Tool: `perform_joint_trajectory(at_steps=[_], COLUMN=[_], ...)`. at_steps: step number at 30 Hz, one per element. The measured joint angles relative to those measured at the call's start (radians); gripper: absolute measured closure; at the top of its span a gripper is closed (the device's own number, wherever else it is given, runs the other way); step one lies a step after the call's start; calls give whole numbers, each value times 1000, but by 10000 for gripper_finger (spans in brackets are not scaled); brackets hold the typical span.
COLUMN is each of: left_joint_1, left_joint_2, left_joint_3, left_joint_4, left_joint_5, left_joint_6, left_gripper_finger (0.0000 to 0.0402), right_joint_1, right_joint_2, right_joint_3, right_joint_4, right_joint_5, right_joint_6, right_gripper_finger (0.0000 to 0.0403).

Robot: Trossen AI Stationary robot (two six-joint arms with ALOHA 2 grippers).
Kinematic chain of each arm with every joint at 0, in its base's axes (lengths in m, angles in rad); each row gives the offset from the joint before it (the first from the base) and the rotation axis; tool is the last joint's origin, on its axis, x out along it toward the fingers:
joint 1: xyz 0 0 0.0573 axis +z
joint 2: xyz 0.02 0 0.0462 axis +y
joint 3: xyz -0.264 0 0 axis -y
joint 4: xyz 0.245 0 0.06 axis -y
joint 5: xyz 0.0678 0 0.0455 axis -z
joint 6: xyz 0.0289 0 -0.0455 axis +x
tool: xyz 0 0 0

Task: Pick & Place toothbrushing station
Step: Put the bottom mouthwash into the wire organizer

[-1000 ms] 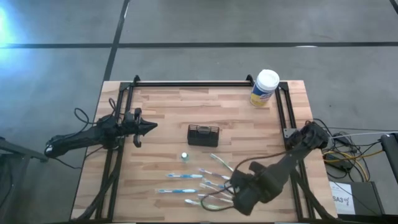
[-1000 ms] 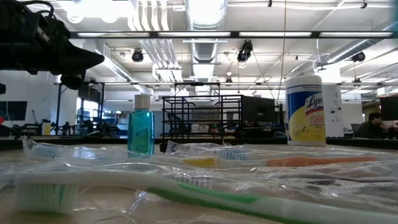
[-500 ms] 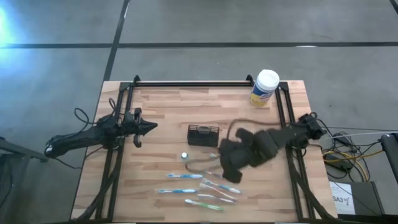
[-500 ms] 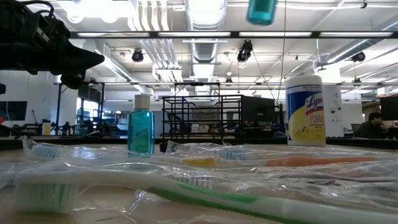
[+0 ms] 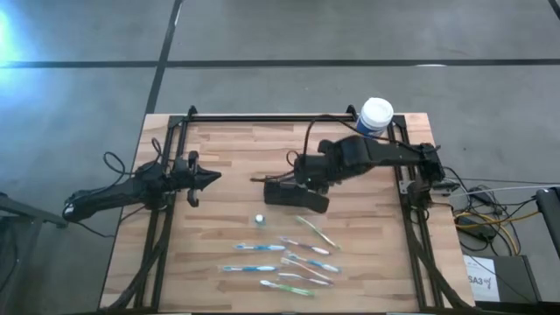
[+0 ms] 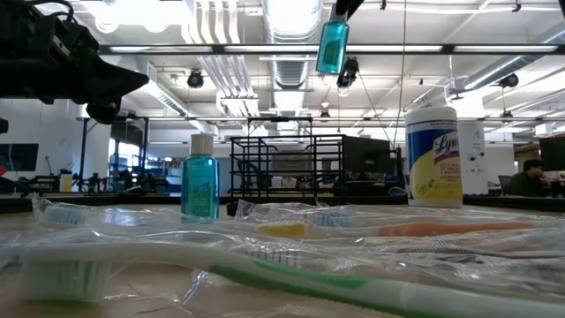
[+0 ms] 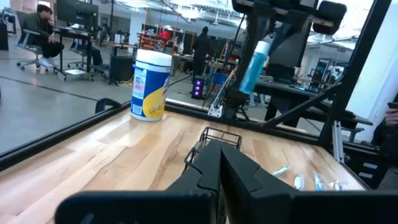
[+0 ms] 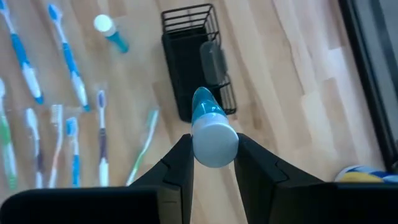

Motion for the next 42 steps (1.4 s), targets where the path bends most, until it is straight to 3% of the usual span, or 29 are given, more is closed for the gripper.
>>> perform_joint_trajectory(at_steps=[13,42], left_joint_1=[0,0], left_joint_2=[0,1], left_joint_3=[0,0], left_joint_4=[46,36], left_joint_5=[-35,-35], left_joint_6=[20,-33], left_gripper_finger=[394,394], right_joint_1=[-97,-99], right_joint_2=[82,203], right_joint_3=[-1,-2], right_joint_4=[94,166], right_joint_5=[-47,-132], right_joint_6=[-185,-154], right_gripper_finger=[314,315])
